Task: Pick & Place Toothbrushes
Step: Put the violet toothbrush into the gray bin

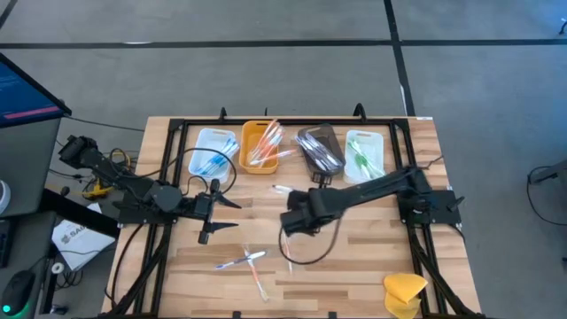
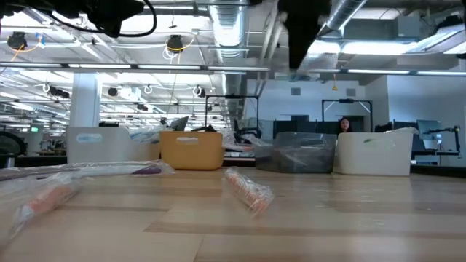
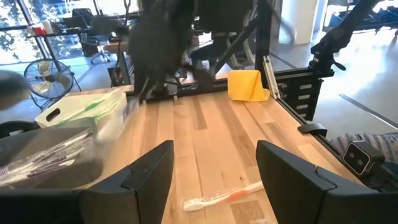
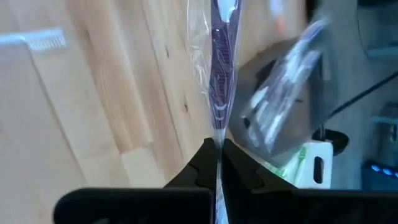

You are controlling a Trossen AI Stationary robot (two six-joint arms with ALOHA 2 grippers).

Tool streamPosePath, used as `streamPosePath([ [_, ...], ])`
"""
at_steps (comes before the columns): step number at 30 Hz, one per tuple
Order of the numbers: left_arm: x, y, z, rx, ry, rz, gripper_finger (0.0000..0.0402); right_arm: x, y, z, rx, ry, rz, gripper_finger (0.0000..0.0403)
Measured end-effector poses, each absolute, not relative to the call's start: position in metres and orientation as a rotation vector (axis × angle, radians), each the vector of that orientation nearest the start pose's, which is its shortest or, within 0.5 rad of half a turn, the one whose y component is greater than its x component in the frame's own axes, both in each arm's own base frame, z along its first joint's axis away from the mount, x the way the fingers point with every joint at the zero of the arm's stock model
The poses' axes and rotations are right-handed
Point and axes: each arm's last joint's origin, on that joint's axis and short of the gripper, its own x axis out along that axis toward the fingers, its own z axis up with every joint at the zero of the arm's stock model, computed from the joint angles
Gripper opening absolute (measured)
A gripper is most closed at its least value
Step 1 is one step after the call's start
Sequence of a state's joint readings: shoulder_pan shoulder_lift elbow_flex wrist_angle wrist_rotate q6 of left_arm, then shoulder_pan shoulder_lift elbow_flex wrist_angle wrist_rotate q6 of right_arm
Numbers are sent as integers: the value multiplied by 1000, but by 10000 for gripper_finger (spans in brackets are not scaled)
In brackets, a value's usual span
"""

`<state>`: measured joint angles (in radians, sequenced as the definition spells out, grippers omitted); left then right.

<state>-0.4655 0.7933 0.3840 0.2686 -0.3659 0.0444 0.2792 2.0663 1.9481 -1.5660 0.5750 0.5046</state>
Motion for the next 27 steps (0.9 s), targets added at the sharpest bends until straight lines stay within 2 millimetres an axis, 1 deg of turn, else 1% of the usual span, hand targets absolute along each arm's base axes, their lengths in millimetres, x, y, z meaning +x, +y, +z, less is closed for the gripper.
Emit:
streamPosePath([
  [3, 163, -70, 236, 102, 128, -102, 222, 357, 98, 304, -293, 1290, -612, 0],
  [5, 163, -70, 236, 102, 129, -102, 222, 343, 99, 318, -287, 1218, -644, 0],
  [8, 163, -70, 236, 102, 129, -102, 222, 322, 98, 333, -249, 1121, -706, 0],
  [11, 163, -70, 236, 102, 130, -102, 222, 297, 93, 340, -200, 1048, -775, 0],
  [13, 163, -70, 236, 102, 130, -103, 222, 280, 87, 339, -150, 1003, -830, 0],
  [19, 163, -70, 236, 102, 130, -102, 222, 234, 68, 320, 28, 901, -979, 0],
  [23, 163, -70, 236, 103, 130, -102, 222, 214, 62, 302, 147, 845, -987, 0],
  [27, 163, -70, 236, 103, 130, -102, 222, 205, 59, 285, 265, 820, -934, 0],
])
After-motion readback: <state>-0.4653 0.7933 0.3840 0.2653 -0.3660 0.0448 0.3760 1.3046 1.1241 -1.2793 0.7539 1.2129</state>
